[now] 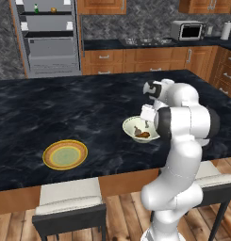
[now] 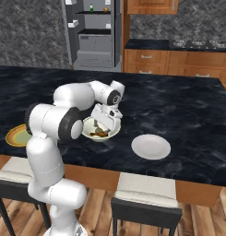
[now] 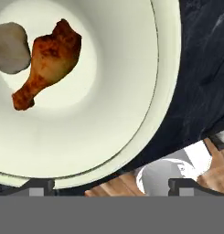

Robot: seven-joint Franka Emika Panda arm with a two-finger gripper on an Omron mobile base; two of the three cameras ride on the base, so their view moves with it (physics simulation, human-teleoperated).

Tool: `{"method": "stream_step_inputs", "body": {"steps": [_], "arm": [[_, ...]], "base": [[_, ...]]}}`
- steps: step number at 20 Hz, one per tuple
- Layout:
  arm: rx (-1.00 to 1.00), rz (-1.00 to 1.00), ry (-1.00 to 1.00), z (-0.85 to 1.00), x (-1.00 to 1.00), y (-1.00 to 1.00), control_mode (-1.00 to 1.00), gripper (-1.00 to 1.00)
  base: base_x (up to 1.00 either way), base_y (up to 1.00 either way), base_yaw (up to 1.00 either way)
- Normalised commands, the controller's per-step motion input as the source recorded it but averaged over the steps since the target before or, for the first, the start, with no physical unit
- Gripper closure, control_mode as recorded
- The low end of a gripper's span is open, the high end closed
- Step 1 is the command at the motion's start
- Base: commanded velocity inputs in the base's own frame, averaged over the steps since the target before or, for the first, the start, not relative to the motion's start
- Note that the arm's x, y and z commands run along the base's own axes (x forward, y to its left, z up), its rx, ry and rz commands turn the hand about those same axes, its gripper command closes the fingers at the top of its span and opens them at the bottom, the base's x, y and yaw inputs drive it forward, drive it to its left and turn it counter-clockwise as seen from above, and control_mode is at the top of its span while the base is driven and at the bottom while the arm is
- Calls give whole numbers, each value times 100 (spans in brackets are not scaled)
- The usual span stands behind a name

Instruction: Pick the chicken drumstick and garlic from their plates and place them in the bowl. Then put the bowl in the fridge.

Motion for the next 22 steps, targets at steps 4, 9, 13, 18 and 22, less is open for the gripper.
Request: {"method": "stream_step_inputs", "body": {"steps": [4,9,13,18,22], "arm": [[3,-15,-1,4,-51,-37,-100,-100],[-4,-2,-20,0,-24,-12,-100,-100],[-6,-7,-29,-10,-6,4,-100,-100],[-2,-17,-6,-12,6,12,-100,-100],[0,-10,1,-6,25,2,-100,-100]], "base": [[0,0,0],[0,0,0],[0,0,0],[0,0,0],[0,0,0]]}}
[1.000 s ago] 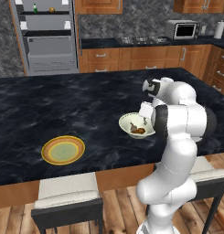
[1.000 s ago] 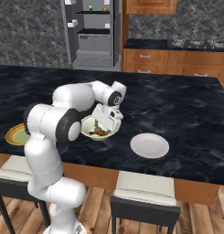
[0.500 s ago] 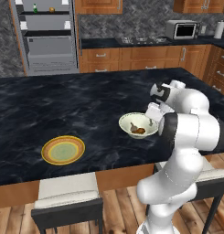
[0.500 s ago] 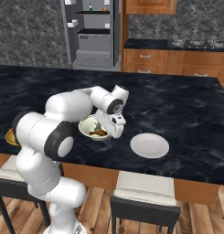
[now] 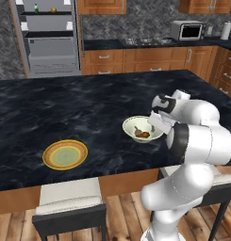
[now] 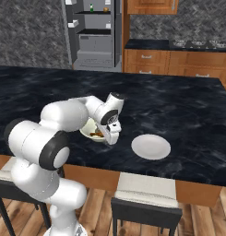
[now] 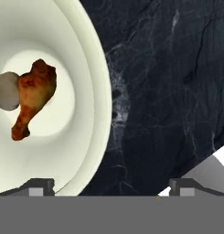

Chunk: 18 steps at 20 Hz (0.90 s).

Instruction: Pick the chicken drumstick and garlic from their plates and place them in the bowl. Then put the bowl in the fridge.

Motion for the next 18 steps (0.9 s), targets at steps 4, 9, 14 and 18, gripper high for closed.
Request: {"method": "stream_step_inputs", "body": {"steps": [4,9,14,18], "arm": [[0,-8,-2,-13,13,0,-100,-100],[0,-11,-12,-20,3,-1,-100,-100],[0,-9,-5,-20,16,0,-100,-100],[0,-3,-1,-13,26,0,-100,-100]], "base": [[0,0,0],[0,0,0],[0,0,0],[0,0,0]]}}
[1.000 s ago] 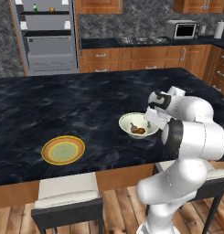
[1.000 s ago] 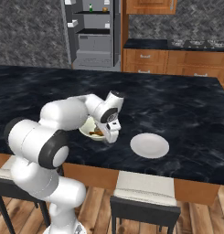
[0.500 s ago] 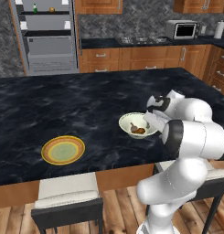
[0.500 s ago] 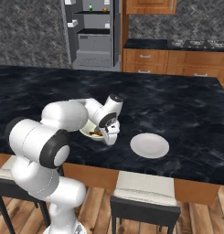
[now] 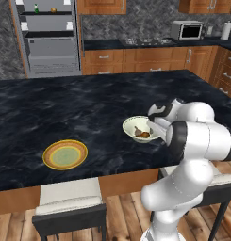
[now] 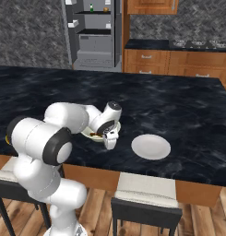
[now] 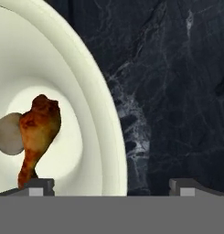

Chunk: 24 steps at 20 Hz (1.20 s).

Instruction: Pick the chicken drumstick and garlic from their plates and place them in the bowl. Then put the bowl in the fridge.

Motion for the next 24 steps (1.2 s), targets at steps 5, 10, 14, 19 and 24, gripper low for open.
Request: {"method": "stream_step_inputs", "body": {"steps": [5,10,14,19,24], "arm": [[0,0,0,-15,22,0,-100,-100],[0,0,-2,-2,3,0,-100,-100],[0,0,0,-1,0,0,-100,100],[0,-1,0,-2,1,1,-100,100],[7,0,-1,5,0,3,-100,100]], "base": [[0,0,0],[0,0,0],[0,0,0],[0,0,0],[0,0,0]]}}
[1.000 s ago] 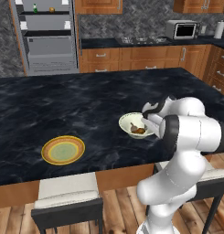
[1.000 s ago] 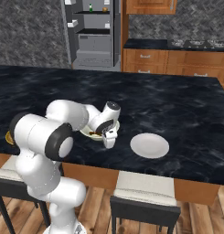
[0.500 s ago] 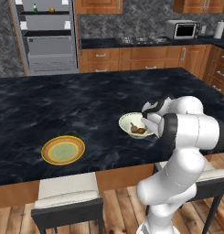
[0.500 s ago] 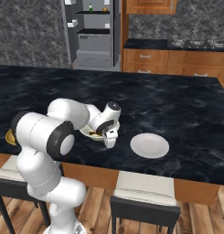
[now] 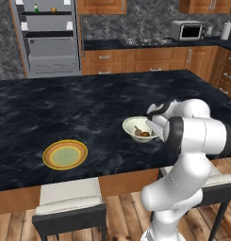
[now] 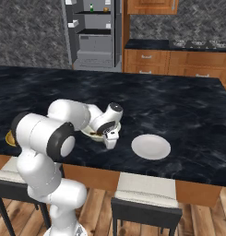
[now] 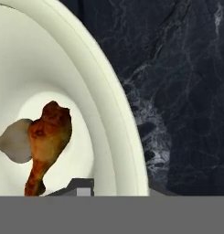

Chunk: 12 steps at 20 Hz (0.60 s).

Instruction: Pick the chicken drumstick and garlic from their plates and place them in the bowl. Then put the bowl in the fridge.

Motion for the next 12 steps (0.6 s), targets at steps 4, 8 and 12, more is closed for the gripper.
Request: {"method": "stream_step_inputs", "body": {"steps": [4,8,12], "arm": [[18,0,-9,26,-13,0,-100,100],[6,0,-5,29,-36,0,-100,100],[1,0,-11,36,-39,1,-100,100]], "base": [[0,0,0],[0,0,0],[0,0,0]]}}
